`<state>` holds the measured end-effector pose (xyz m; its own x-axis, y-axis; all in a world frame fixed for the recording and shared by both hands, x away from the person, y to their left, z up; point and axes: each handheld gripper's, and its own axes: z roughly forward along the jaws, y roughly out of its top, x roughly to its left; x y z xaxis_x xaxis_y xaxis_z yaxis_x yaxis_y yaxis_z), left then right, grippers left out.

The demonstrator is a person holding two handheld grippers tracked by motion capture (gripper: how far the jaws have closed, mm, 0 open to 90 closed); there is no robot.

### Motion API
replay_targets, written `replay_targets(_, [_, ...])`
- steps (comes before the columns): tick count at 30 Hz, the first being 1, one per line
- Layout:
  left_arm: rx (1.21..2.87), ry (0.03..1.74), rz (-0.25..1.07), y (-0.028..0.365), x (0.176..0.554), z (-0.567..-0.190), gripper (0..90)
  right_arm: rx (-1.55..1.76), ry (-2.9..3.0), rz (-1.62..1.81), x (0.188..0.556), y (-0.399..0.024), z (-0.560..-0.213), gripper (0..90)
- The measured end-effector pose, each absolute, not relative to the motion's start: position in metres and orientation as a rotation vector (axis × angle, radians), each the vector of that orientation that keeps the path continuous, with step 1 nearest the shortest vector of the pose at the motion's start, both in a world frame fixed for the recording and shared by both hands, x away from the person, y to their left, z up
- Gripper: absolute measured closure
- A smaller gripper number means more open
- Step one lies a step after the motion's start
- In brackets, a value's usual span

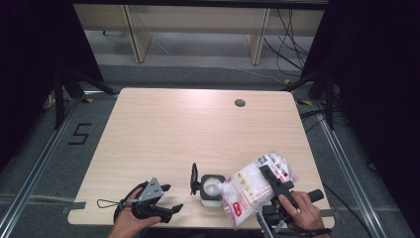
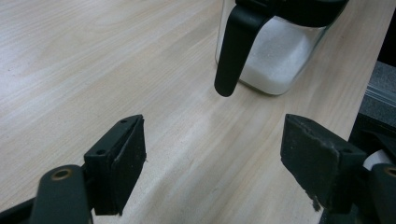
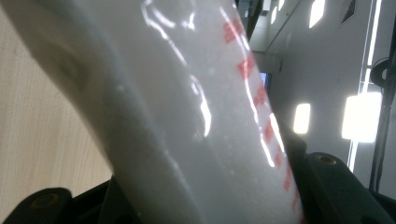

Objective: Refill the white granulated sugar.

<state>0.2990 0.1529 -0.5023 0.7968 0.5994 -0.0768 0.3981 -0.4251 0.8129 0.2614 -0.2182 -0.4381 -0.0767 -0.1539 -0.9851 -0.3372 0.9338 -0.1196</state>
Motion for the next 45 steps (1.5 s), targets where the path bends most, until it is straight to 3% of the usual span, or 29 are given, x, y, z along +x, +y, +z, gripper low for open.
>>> replay_targets(45, [2.07,0.736,0.279,0.1526,0.2983,-0.5024,21.8,-0.355,1.671,0.172,0.2608,-0.2183,-0.4391,54.3])
